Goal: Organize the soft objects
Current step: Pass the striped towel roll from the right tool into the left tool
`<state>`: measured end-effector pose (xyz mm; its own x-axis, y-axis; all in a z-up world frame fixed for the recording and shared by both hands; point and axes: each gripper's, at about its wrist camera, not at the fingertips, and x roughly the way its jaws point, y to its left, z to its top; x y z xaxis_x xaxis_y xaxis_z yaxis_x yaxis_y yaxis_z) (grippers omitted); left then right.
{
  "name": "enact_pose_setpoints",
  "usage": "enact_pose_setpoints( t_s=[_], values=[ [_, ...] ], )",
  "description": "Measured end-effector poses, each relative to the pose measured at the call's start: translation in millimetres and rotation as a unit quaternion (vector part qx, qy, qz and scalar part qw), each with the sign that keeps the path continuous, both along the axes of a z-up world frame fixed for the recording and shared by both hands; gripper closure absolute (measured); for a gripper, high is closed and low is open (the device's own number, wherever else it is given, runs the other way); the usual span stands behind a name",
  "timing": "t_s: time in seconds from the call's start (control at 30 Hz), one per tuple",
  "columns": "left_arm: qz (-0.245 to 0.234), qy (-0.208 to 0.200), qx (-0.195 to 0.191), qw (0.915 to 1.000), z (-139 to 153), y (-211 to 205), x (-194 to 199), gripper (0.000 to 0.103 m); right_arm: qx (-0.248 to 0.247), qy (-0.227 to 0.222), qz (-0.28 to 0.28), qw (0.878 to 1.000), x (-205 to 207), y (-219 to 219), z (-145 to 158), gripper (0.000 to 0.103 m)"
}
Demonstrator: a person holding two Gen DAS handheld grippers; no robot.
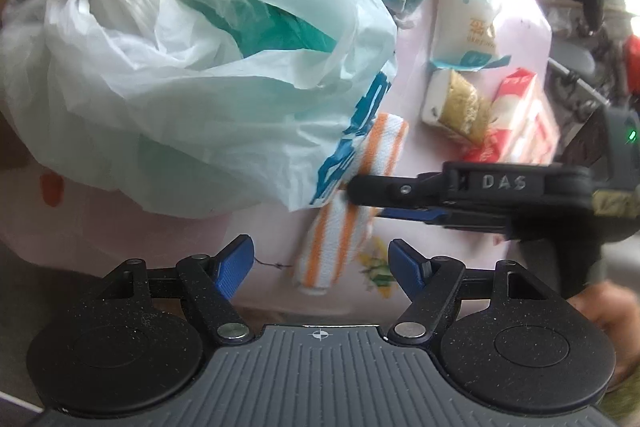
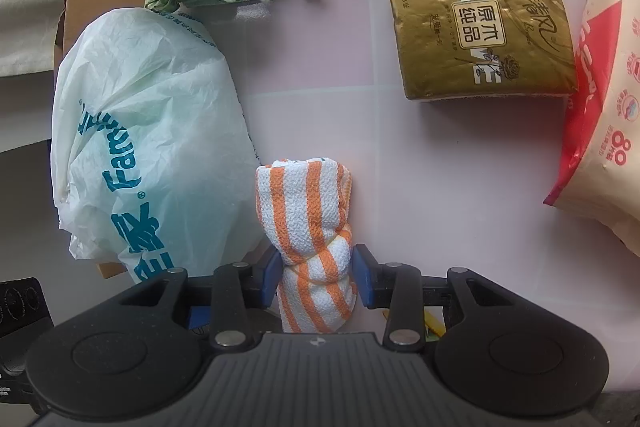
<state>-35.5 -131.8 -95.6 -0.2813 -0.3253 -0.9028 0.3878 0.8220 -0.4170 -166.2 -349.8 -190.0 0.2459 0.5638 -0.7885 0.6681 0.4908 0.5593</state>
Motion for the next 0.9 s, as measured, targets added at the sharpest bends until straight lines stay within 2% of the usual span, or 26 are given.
enact_pose_setpoints(
  t_s=[0.07, 0.17, 0.27, 0.37, 0.43, 0.63, 0.77, 0.9],
  values=[
    [-0.022, -0.039, -0.001, 0.9990, 4.6, -1.8, -6.4, 0.030, 0.000, 0.000, 0.000, 1.000, 0.1, -0.3, 0.4, 0.089],
    [-0.056, -0.098, -0.001, 0.9936, 9.2, -7.4, -19.5, 0.046, 0.001, -0.002, -0.002, 1.000, -0.6, 0.3, 0.7, 0.089],
    [-0.080, -0.127, -0.001, 0.9887, 6.2, -12.6, -31.1, 0.057, 0.007, -0.001, -0.010, 1.000, -3.8, -3.0, -0.2, 0.089],
    [-0.093, -0.155, -0.012, 0.9835, 8.1, -17.0, -42.2, 0.061, 0.014, 0.000, -0.017, 1.000, -6.5, -5.8, -1.4, 0.089],
    [-0.107, -0.159, -0.016, 0.9813, 7.1, -21.2, -47.1, 0.064, 0.022, 0.002, -0.026, 0.999, -8.2, -7.2, -3.2, 0.089],
    [-0.139, -0.155, -0.008, 0.9781, -1.3, -40.1, -54.1, 0.063, 0.045, 0.007, -0.047, 0.998, -12.7, -9.9, -8.8, 0.088],
    [-0.148, -0.154, 0.003, 0.9769, -7.8, -49.2, -51.1, 0.056, 0.053, 0.006, -0.051, 0.997, -14.1, -9.8, -10.2, 0.088],
    [-0.158, -0.154, 0.016, 0.9751, -17.7, -58.0, -52.3, 0.056, 0.065, 0.002, -0.047, 0.997, -13.8, -12.4, -12.0, 0.088]
  ],
)
